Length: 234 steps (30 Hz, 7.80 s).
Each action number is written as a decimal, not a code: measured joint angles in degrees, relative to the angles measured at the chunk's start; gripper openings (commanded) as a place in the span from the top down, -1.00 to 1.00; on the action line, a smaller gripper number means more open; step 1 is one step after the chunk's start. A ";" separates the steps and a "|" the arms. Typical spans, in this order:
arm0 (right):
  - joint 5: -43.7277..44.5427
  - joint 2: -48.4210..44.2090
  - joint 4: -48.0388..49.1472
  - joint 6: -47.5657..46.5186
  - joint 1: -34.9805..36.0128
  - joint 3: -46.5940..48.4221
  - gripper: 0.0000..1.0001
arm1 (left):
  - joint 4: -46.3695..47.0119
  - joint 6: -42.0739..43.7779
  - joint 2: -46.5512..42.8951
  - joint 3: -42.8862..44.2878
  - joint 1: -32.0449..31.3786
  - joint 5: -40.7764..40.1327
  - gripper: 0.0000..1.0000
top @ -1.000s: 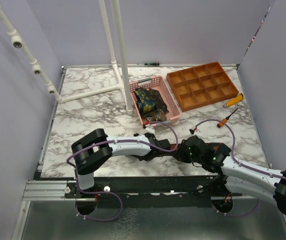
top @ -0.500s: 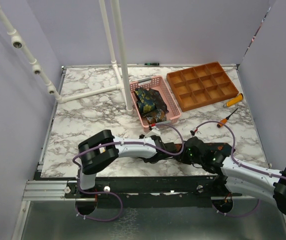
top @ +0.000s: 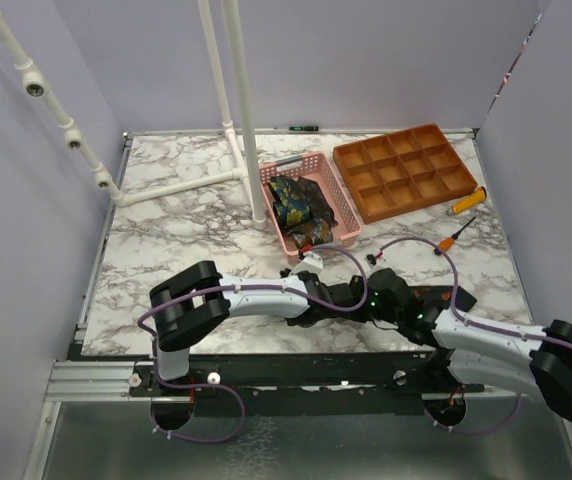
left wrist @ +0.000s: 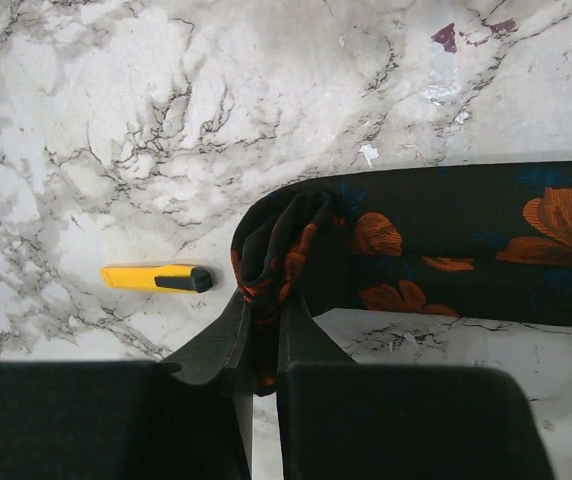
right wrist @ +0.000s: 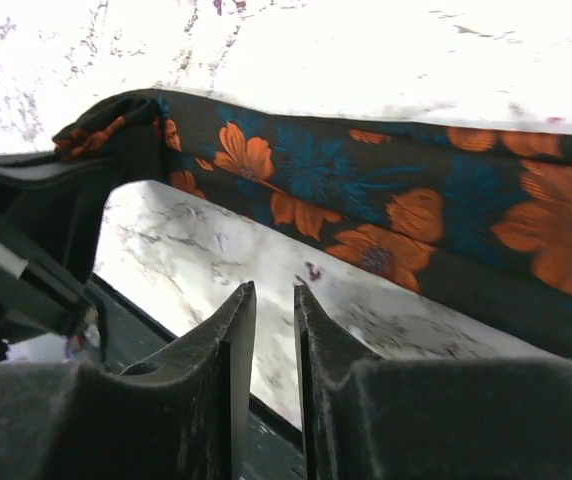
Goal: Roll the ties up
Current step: Roll the tie at the center of the board.
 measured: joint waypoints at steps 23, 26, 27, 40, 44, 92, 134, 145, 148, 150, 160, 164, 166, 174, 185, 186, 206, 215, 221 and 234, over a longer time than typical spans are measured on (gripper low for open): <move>-10.45 31.52 31.56 9.73 -0.04 9.86 0.37 | 3.93 -2.67 -6.51 -6.49 0.50 0.68 1.00; -8.00 28.94 23.69 5.75 -0.04 13.46 0.33 | 6.56 -3.04 -10.45 -9.42 0.44 1.36 1.00; -7.04 28.09 21.77 4.70 -0.04 13.99 0.33 | 7.61 -3.10 -11.72 -10.29 0.44 1.53 1.00; 1.22 17.44 4.61 -7.21 0.04 10.95 0.22 | 30.99 -4.57 -44.61 -37.75 9.62 12.15 1.00; 2.89 18.62 0.66 -10.99 1.53 14.10 0.06 | 34.58 -4.57 -52.98 -43.89 14.10 15.80 1.00; 13.66 18.56 -12.59 -19.15 11.45 20.61 1.00 | 47.54 -1.16 -56.87 -49.92 16.63 30.12 1.00; 17.11 35.39 -14.51 -19.98 16.11 31.80 1.00 | 47.67 -0.42 -59.76 -52.30 16.90 31.67 1.00; 17.07 28.11 -16.44 -19.98 16.65 29.68 1.00 | 47.67 -0.37 -60.67 -52.30 16.90 32.09 1.00; 16.37 27.30 -16.33 -20.04 16.85 29.09 1.00 | 47.69 -0.37 -60.78 -52.33 16.90 32.15 1.00; 15.54 27.50 -16.13 -20.06 16.98 28.41 1.00 | 47.69 -0.37 -60.78 -52.43 16.90 32.37 1.00; 12.22 30.84 -14.16 -20.70 18.01 27.06 0.99 | 47.71 -0.39 -61.20 -52.74 16.90 32.92 1.00; 12.26 30.88 -14.03 -20.50 18.03 27.08 0.57 | 47.71 -0.37 -61.20 -52.74 16.90 32.94 1.00; 12.57 30.60 -14.10 -19.87 18.08 27.12 0.35 | 47.74 -0.35 -60.94 -52.74 16.90 32.96 1.00; 14.03 27.41 -13.70 -17.00 18.08 29.62 0.04 | 47.78 0.35 -57.79 -52.74 16.90 33.79 1.00; 9.20 35.01 -5.29 -10.78 17.86 34.10 0.62 | 47.80 0.48 -57.81 -52.63 16.90 34.05 1.00; 8.96 36.15 -5.09 -10.19 17.64 34.53 0.66 | 47.69 0.50 -57.79 -52.57 16.90 34.07 1.00; 3.39 42.95 3.67 -1.77 15.32 32.72 0.78 | 38.71 3.17 -54.29 -45.22 16.90 34.45 1.00; -0.63 44.44 22.38 3.65 13.79 24.06 0.78 | 34.10 5.38 -46.90 -38.86 16.79 34.40 1.00; -2.27 46.01 34.69 6.88 13.16 18.80 0.79 | 30.53 6.10 -42.88 -34.23 15.52 33.92 1.00; -5.75 52.11 47.93 7.85 12.46 17.57 0.70 | 25.97 6.23 -35.87 -28.96 12.24 29.46 1.00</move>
